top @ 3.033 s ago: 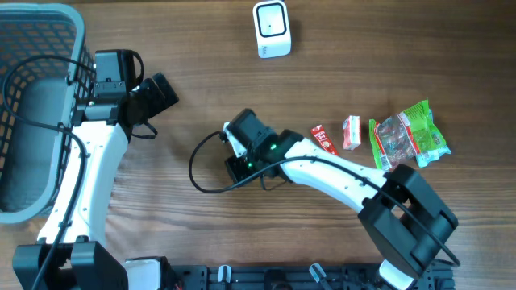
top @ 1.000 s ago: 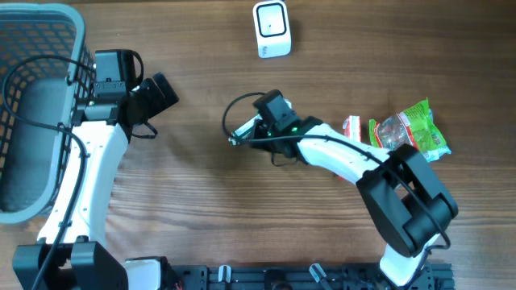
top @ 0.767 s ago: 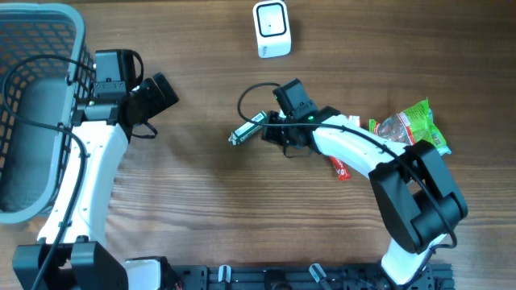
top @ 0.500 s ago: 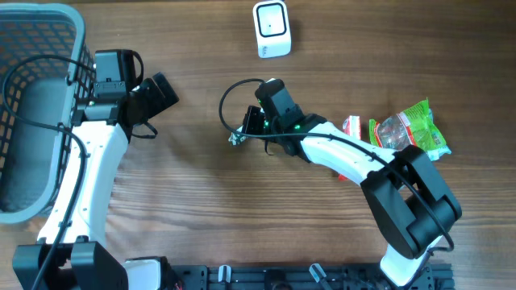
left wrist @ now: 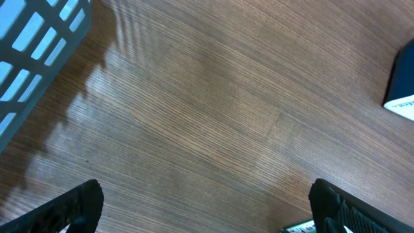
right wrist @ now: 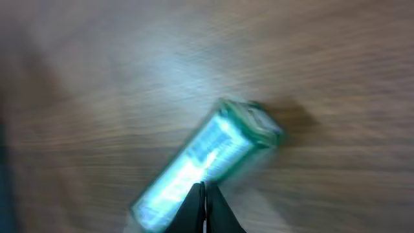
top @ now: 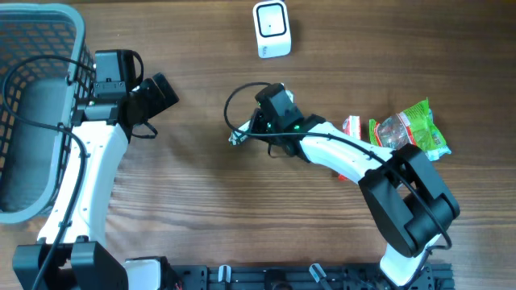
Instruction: Scan the item barcode
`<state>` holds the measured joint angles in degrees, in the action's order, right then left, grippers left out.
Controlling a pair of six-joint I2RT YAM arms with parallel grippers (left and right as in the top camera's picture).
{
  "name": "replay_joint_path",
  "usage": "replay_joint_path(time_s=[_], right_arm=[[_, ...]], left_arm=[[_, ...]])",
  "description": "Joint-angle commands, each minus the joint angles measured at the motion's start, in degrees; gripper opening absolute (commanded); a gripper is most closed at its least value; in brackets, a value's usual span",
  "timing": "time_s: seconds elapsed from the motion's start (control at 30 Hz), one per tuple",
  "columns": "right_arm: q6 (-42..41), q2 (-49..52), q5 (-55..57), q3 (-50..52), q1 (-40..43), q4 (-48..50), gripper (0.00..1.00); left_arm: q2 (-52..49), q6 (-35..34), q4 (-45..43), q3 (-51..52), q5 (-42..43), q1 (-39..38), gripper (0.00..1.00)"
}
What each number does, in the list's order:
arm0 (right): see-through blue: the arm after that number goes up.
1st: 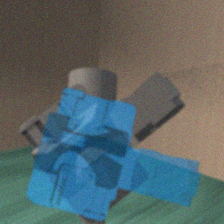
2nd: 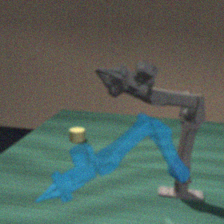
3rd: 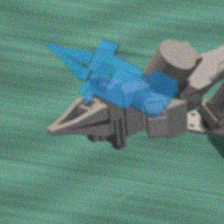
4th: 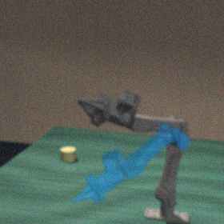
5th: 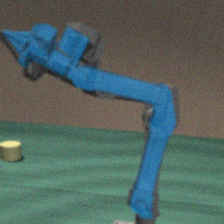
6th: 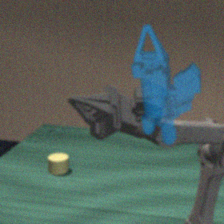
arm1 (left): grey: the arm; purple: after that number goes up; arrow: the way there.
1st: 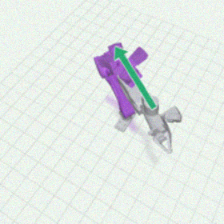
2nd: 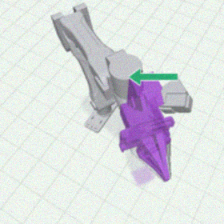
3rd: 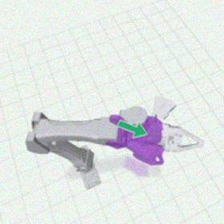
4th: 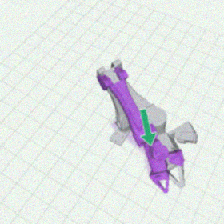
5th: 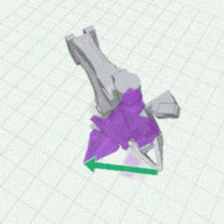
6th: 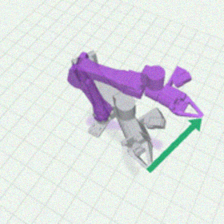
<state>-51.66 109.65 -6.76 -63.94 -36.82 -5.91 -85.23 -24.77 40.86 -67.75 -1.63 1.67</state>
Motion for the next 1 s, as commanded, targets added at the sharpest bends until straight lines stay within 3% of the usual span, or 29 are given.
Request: replay_joint_path(time_s=[0.0,0.2,0.73,0.97], right_arm=[[-1.01,1.05,-5.29,-0.44,-0.09,2.64,0.04],[-1.16,5.57,-2.54,-0.44,-0.09,3.34,0.04],[-3.8,0.2,-0.52,-0.46,1.88,-16.96,0.04],[1.79,-3.28,-4.0,-1.73,-1.86,-11.19,0.33]], left_arm=[[0.37,-0.11,-0.07,-0.74,-0.35,0.22,1.0],[0.37,-0.11,-0.07,-0.74,-0.35,0.22,1.0],[0.37,-0.11,-0.07,-0.74,-0.35,0.22,1.0],[0.37,-0.11,-0.07,-0.74,-0.35,0.22,1.0]])
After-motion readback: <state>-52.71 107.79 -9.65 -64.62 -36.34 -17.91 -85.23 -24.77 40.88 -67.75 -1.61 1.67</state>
